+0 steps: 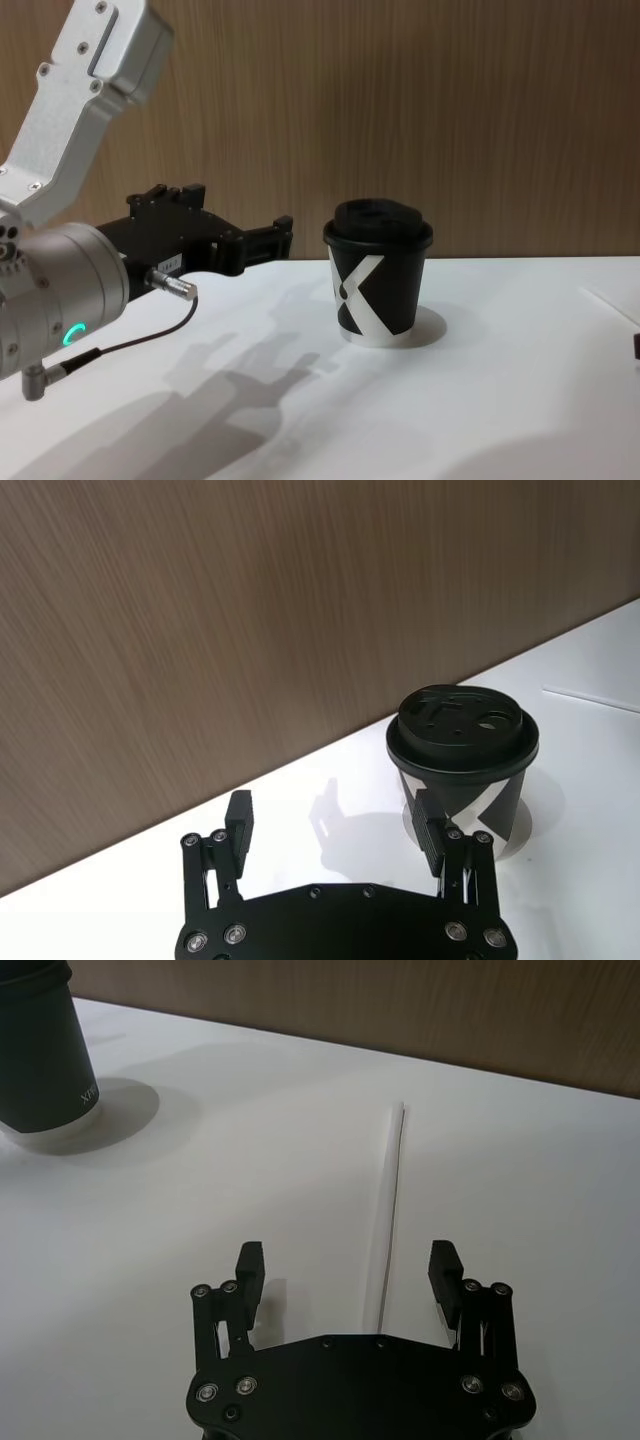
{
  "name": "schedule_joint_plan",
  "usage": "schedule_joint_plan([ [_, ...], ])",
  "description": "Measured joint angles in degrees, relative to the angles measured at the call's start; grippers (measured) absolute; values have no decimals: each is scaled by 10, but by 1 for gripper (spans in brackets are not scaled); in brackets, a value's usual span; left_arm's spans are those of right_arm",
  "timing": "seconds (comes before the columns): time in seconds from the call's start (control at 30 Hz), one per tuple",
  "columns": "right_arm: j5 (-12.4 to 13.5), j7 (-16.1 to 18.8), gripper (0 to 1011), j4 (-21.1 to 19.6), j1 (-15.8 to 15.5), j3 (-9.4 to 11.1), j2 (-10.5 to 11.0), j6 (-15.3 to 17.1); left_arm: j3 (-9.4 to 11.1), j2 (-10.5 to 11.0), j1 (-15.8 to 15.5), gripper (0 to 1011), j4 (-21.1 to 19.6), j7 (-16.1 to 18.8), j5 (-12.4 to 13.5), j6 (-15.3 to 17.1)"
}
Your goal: Pick up the straw with one hand, pass it to the other hand, and insert it into the cup.
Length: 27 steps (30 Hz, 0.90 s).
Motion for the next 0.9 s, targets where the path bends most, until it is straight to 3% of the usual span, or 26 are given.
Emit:
schedule_joint_plan([
  [0.9,-21,10,1001,25,9,0,-4,-10,0,0,0,1001,0,0,0,0],
])
